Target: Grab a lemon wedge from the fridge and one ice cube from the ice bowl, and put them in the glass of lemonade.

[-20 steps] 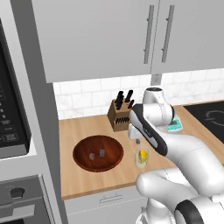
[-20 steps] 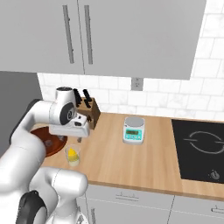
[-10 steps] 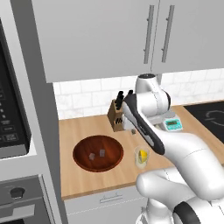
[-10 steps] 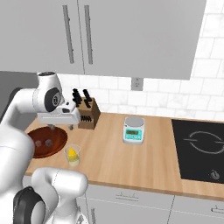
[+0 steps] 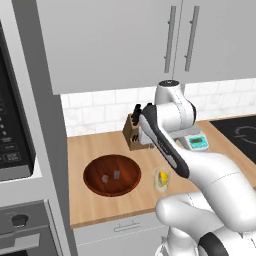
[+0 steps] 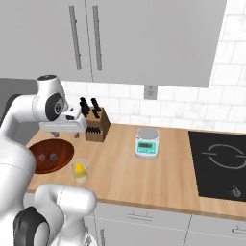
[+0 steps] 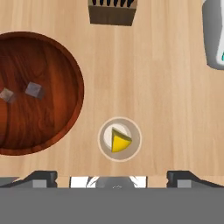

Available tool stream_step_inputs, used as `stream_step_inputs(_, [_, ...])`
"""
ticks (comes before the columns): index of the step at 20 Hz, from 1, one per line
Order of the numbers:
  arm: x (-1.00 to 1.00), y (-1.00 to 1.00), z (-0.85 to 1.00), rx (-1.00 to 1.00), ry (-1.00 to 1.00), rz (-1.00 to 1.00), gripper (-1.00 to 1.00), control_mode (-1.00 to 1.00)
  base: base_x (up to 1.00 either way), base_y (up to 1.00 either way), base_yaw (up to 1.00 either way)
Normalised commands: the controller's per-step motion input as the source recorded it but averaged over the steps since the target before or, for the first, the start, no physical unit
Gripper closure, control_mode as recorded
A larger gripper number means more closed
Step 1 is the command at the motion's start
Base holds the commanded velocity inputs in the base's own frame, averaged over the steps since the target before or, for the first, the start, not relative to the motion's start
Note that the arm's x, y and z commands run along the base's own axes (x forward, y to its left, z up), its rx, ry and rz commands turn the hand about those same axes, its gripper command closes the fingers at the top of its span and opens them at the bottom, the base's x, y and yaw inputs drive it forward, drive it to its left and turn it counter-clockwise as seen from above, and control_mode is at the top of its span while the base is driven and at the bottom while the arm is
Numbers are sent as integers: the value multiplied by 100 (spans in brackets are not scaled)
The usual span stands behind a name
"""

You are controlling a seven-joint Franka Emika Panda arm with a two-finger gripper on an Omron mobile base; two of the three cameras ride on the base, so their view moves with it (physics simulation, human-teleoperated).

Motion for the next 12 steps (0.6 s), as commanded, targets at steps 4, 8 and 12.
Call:
stream_step_inputs(4, [0, 0, 10, 1, -10, 0, -100, -100, 0, 0, 0])
stream_step_inputs(8, [0, 0, 4, 0, -4, 0, -100, -100, 0, 0, 0])
stream_step_inputs(12, [-20, 19, 0, 0, 0, 0, -100, -100, 0, 0, 0])
